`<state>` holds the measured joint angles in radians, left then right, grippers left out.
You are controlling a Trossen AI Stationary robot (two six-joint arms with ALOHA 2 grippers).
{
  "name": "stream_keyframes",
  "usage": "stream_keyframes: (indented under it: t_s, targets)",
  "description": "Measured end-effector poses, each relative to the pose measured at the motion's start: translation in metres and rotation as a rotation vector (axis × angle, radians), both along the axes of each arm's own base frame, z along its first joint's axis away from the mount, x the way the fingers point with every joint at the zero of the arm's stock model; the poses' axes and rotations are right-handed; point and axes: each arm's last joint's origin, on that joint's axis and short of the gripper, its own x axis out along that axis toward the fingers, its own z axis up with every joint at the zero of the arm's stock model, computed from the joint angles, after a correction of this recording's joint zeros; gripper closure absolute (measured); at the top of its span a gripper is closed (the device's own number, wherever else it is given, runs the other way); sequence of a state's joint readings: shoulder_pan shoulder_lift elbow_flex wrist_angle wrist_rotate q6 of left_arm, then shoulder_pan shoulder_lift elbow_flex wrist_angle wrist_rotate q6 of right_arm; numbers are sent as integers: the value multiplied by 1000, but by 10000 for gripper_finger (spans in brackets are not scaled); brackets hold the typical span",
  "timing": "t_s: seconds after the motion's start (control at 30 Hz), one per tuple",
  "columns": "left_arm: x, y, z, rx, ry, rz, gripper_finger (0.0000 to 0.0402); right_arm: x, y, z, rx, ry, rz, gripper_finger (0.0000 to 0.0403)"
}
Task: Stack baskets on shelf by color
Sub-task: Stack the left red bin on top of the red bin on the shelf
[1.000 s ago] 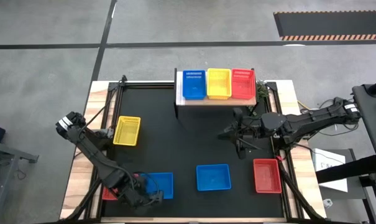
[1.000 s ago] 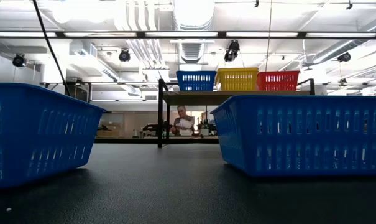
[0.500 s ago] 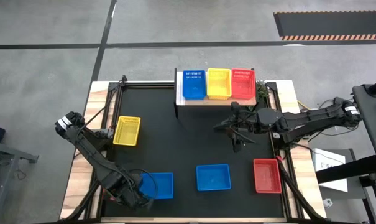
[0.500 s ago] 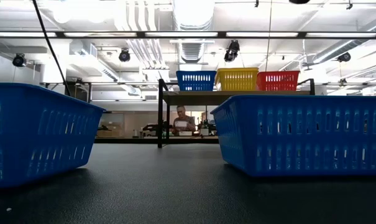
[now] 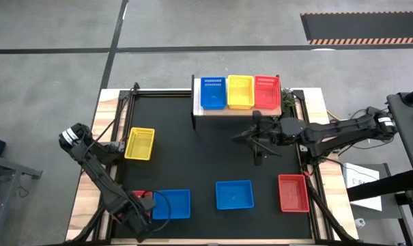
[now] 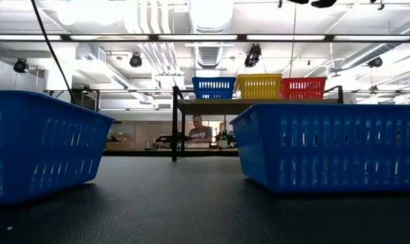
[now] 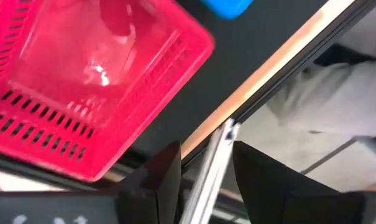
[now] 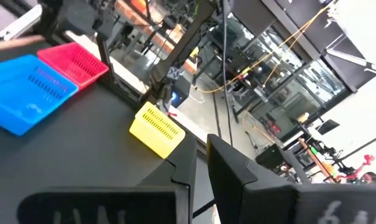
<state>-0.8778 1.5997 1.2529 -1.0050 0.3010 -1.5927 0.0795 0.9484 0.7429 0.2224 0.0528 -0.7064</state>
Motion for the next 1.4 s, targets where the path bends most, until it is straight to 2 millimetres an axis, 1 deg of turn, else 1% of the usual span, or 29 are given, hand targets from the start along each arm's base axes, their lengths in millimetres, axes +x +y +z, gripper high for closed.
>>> stream_keyframes:
  t_s: [0.17, 0.27, 0.47, 0.6, 0.87, 1.0, 1.23, 1.3, 1.4]
  targets:
    - [-9, 2, 1, -10, -23, -89, 264, -3, 0, 2, 40, -5, -2, 371]
    - [-11, 3, -1, 7, -48, -164, 243, -3, 0, 2, 44, -4, -1, 371]
    - [-15, 8, -12, 77, -66, -233, 195, -3, 0, 2, 45, -2, 1, 371]
    - [-21, 13, -26, 120, -45, -274, 190, -2, 0, 1, 45, 3, 1, 371]
    - [-28, 19, -41, 149, -29, -366, 190, -3, 0, -2, 43, 30, 0, 371]
    - [-27, 16, -38, 116, -32, -373, 190, -3, 0, -2, 43, 30, 0, 371]
    - [-23, 7, -18, 32, -67, -377, 190, -3, 0, -1, 43, 26, 0, 371]
    - [-23, 4, -18, 40, -98, -378, 190, -3, 0, -1, 44, 22, 0, 371]
    - [-21, 3, -22, 99, -136, -370, 190, -3, 0, -1, 43, 23, 0, 371]
